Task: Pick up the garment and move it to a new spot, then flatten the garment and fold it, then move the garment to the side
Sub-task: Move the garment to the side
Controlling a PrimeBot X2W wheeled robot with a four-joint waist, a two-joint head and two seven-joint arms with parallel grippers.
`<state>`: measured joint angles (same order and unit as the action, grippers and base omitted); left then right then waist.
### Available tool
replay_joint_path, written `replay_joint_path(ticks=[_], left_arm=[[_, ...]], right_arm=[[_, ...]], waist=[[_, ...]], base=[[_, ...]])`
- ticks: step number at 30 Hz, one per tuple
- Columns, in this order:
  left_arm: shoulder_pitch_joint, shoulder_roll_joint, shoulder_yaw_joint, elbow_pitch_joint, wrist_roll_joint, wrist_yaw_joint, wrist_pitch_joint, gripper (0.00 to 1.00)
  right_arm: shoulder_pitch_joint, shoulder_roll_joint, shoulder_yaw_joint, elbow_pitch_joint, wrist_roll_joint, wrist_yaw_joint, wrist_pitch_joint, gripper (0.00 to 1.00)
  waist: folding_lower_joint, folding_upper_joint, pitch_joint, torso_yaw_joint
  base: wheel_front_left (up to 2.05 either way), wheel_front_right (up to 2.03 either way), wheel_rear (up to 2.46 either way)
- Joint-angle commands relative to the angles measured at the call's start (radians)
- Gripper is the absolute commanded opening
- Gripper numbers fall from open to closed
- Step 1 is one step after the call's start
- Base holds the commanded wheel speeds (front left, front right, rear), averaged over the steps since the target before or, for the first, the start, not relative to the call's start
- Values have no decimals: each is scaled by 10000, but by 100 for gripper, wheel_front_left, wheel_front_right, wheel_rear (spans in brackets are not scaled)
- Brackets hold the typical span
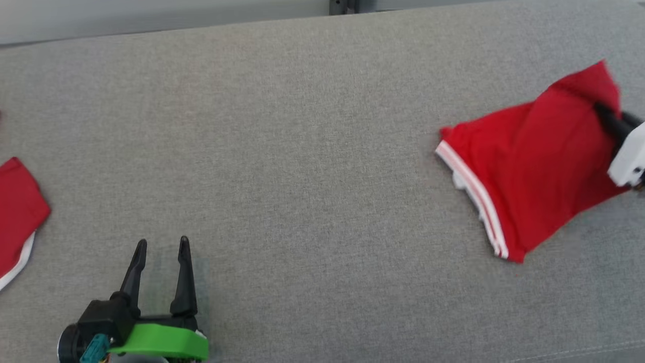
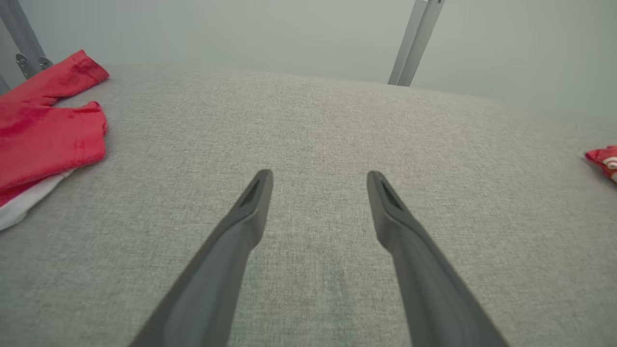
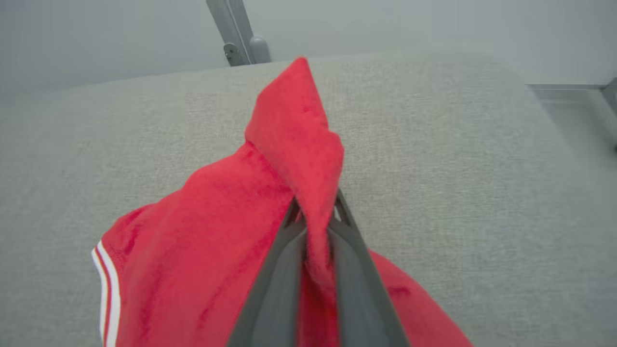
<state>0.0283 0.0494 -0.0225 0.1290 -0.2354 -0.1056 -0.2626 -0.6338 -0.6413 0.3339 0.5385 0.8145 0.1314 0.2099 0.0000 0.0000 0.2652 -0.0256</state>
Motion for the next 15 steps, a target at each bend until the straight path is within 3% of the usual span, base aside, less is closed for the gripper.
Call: replay_joint_path(ticks=[1,8,13,14,15], left_arm=[[-366,23,-54,-68,180,-43,-29,100],[-925,32,-110,-461,605,-124,-29,100],[-748,128,45,-638,853,-164,-29,100],[-734,120,77,-667,863,-165,-29,100],[-715,115,100,-689,872,-176,-29,100]], right_arm=[[-431,-235,-145,352,-120,-13,-255,0],[-1761,-1223,-763,2115,-624,-13,-866,0],[-2318,-1403,-1112,3206,-1303,-13,-1489,0],[-2451,-1427,-1167,3428,-1515,-13,-1705,42],[-2548,-1326,-1224,3652,-1645,-13,-1854,100]], waist=[[0,0,1077,-518],[0,0,2135,-563],[0,0,2425,-584],[0,0,2454,-584],[0,0,2459,-584]], base=[[0,0,0],[0,0,0],[0,0,0],[0,0,0],[0,0,0]])
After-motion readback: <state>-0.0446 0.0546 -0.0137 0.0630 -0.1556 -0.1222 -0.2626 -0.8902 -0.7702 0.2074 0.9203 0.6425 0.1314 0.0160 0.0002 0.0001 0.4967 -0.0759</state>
